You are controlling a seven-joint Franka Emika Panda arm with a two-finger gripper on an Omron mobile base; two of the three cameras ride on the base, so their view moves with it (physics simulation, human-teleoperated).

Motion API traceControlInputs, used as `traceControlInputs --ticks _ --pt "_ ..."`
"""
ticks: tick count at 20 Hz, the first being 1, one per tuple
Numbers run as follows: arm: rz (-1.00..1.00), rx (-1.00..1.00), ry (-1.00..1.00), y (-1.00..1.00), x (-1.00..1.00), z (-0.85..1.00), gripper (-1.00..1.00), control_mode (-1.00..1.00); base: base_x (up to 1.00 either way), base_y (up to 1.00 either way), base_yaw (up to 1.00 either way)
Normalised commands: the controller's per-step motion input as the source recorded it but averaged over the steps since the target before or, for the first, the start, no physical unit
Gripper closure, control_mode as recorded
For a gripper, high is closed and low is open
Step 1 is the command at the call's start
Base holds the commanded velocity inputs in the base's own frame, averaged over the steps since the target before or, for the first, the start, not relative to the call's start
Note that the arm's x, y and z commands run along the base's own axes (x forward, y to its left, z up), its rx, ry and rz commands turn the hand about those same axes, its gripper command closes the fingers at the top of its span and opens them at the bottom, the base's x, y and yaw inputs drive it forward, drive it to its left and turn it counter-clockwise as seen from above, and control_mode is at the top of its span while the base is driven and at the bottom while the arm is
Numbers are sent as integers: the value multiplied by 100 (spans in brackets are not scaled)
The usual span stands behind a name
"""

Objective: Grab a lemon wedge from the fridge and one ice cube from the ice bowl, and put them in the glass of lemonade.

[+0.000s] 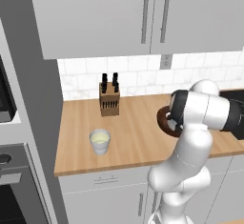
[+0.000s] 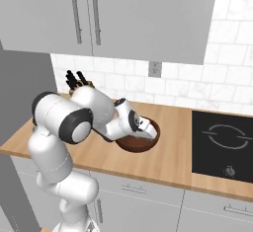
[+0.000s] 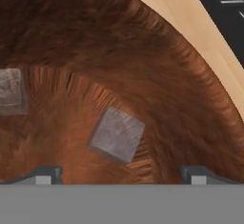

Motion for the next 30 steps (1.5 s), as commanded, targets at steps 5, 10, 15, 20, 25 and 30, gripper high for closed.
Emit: traceControlInputs --ticks 5,10,15,20,25,30 --pt "0 0 0 0 47 0 -100 -100 0 0 0" --pt "0 0 0 0 21 -3 -100 -100 0 0 0" --pt "0 0 0 0 0 -14 -100 -100 0 0 0" --pt "0 0 1 0 -1 -14 -100 -100 0 0 0" --pt "0 0 4 0 -5 -23 100 -100 0 0 0" --pt "0 0 6 0 -7 -25 100 -100 0 0 0"
